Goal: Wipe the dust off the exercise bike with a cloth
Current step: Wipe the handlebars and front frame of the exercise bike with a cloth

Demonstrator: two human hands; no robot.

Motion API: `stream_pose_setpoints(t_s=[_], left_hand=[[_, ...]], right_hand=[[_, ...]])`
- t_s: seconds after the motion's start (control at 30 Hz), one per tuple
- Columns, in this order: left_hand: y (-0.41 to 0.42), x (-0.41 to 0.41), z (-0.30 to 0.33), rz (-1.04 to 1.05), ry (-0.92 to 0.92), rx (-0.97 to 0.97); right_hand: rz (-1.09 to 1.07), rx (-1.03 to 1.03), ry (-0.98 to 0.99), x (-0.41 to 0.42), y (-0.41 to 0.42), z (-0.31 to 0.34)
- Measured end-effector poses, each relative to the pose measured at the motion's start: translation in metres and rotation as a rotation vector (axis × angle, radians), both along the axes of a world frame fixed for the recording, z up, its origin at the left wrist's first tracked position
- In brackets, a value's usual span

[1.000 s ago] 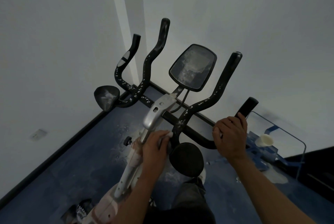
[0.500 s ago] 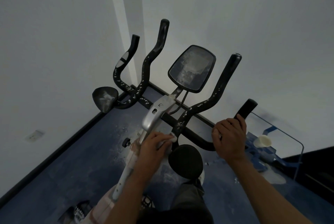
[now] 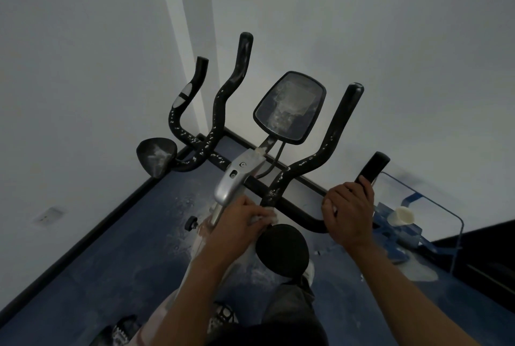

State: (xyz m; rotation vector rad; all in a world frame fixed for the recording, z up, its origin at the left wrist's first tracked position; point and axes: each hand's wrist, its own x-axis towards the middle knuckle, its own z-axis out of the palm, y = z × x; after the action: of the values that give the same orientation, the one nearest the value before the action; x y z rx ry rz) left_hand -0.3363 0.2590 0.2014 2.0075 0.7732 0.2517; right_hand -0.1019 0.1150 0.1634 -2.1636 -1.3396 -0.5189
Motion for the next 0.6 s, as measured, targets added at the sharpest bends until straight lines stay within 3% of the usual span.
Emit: stream_pose_setpoints(t_s=[0.07, 0.27, 0.43, 0.6], left_hand=[[-0.001, 0.009, 0.009, 0.031, -0.062, -0.022], [-0.008, -0.002, -0.002, -0.033, 0.105, 0.100], [-0.013, 0.012, 0.011, 0.028, -0.052, 0.086], [-0.016, 0.004, 0.003, 0.111, -0.025, 0.159]], right_hand=[[-0.001, -0.007, 0.002, 0.000, 0.000, 0.001], [0.003, -0.008, -0.007, 0.000, -0.001, 0.001], [0.000, -0.018, -0.006, 0.000, -0.001, 0.000], [0.003, -0.021, -0.004, 0.000, -0.001, 0.001]])
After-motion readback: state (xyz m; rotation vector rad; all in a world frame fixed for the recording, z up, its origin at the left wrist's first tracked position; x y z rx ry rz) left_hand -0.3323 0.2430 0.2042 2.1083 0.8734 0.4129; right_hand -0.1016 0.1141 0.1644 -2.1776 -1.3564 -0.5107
